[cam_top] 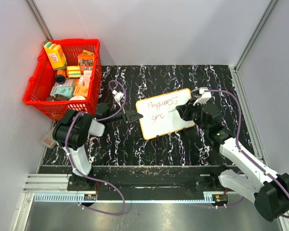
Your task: Write a sentence on the whiteboard
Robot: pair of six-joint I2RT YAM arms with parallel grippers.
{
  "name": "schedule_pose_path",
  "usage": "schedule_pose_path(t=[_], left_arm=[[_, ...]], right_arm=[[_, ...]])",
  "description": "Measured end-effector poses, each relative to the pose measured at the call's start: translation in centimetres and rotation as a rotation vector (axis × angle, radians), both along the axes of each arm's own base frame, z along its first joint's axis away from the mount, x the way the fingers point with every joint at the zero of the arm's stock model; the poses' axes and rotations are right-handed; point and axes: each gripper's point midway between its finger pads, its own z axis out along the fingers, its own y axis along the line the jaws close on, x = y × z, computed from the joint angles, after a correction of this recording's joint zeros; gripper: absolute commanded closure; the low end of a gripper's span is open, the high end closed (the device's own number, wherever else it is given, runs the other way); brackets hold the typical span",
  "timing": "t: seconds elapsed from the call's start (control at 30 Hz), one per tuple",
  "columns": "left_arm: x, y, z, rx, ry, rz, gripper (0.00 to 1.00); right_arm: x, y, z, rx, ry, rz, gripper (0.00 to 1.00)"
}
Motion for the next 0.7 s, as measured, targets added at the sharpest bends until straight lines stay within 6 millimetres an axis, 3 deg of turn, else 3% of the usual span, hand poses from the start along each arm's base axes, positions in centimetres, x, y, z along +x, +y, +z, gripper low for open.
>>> schedule_pose_path(t=[0.27, 0.7], left_arm=[[0.0, 0.0, 0.0, 0.001, -0.001, 0.0, 1.0], [0.0, 0.0, 0.0, 0.001, -0.001, 0.0, 1.0]], right_arm=[[0.4, 0.9, -2.3, -0.03, 0.057, 0.017, 1.0], [1.5, 1.9, -3.5, -0.041, 0.059, 0.009, 1.0]])
